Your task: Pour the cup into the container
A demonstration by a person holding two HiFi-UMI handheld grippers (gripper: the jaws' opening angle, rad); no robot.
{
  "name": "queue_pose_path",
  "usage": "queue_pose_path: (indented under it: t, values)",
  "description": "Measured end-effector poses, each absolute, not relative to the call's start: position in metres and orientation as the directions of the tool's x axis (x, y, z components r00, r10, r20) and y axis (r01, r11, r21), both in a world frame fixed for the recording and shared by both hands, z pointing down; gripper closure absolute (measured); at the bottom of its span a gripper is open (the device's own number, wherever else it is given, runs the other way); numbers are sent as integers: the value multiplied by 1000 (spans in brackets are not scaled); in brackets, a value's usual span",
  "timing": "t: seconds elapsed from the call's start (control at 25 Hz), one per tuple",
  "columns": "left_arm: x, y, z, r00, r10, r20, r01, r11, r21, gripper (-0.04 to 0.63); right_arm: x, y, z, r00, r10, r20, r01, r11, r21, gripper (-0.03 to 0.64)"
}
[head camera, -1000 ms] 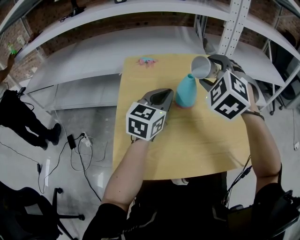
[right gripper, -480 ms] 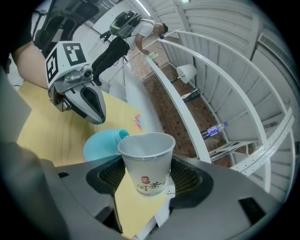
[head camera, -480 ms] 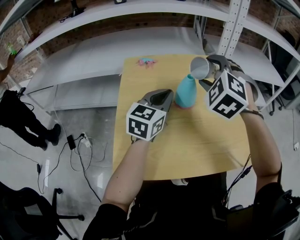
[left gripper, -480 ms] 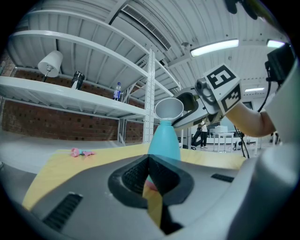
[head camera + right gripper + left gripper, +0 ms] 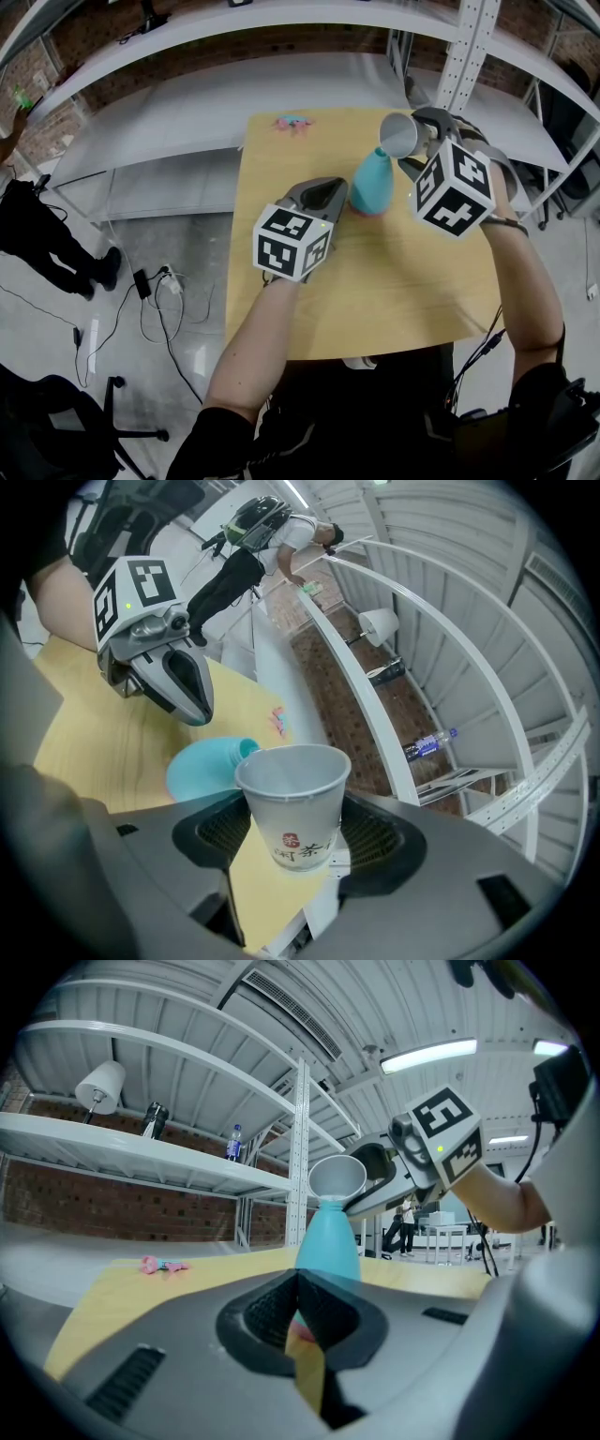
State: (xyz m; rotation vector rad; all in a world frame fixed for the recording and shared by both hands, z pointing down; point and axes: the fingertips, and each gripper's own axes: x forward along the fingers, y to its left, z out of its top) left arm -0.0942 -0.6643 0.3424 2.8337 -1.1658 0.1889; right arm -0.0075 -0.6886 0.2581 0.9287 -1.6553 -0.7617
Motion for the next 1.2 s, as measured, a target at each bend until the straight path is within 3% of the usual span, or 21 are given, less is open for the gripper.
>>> queue_pose_path:
  t: [1.2]
  values:
    - [-92,-663,342,713,-687,142,-696,-718,20,595,-7,-690,256,-136,-879,456,-170,474,864,314]
